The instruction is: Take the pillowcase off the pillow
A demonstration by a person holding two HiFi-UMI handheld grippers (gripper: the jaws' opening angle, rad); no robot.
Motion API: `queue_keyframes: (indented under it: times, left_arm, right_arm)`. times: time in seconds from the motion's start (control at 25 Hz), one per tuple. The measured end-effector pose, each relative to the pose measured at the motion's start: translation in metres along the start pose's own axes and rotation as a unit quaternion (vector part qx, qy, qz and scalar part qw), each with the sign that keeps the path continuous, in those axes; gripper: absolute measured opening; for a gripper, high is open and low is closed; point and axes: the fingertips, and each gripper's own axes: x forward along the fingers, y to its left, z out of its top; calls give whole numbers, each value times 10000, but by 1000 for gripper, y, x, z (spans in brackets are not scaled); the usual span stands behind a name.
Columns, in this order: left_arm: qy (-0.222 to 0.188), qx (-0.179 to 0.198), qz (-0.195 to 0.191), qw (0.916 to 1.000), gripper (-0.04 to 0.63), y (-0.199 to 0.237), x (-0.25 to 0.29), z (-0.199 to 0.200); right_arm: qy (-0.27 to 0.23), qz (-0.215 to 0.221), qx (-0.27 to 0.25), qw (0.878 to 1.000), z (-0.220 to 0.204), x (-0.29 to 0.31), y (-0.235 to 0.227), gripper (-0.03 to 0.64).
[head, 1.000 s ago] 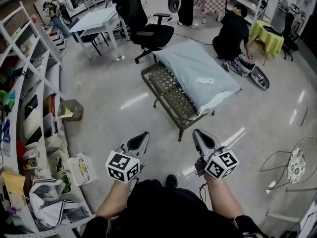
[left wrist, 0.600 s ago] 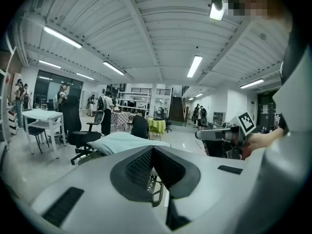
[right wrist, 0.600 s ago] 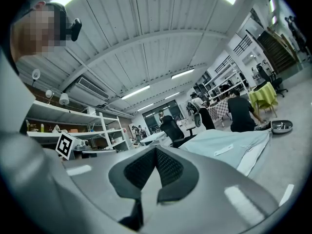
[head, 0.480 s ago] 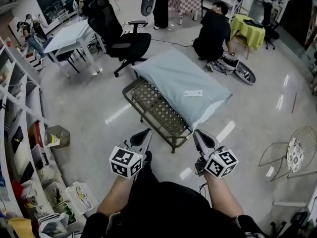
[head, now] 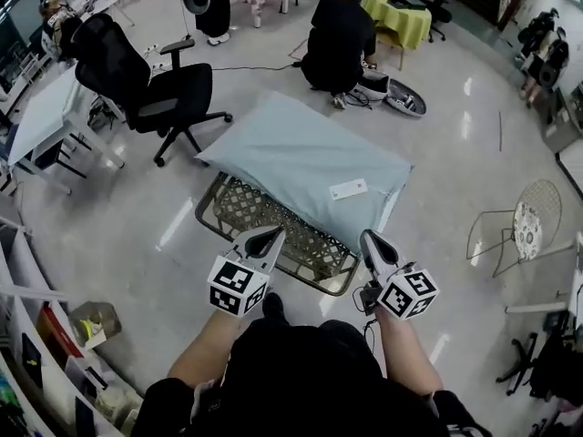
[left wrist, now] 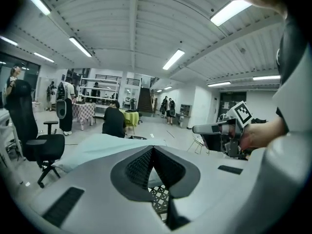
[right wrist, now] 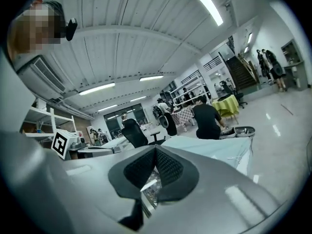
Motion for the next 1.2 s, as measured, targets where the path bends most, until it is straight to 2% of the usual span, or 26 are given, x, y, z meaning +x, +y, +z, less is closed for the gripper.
queue_keyframes:
  times: [0.2,0.36,0.56,0.6,0.64,0.88,1.0,1.2]
  left_arm:
    - [143,-46,-550,9984,2,28,44,2]
    - [410,1,-944,9947,2,22,80,-9]
    - [870,175,-1188,9889,2,2,124,-33]
    - [962,199,-1183,9881,2,-1,132,-39]
    - [1056,212,-1171,9873,2,-4,140,-44]
    - [1638,348,-1166,9790,12,-24,179,-80]
    - [1938,488,-1163,9729,83,-32,193,-103]
    - [2396,636,-1068,9629,154,-29,210,-146]
  right_arm:
    - [48,-854,52,9963,-8,2,-28,11]
    - [101,-1473,210,9888,-21,-16,-62,12]
    - [291,-1955,429,9793,-51,-39,-113,15]
    - [353,-1997,514,9779,-58,-41,-122,68]
    - [419,-2027,598,9765,-66,-44,-131,94]
    - [894,-2097,1073,9677,-126,-47,-178,114]
    - [1264,-1935,1243,9650,-162,-38,-188,120]
    - [1799,-1746,1397,9579,-209,-26,-192,147]
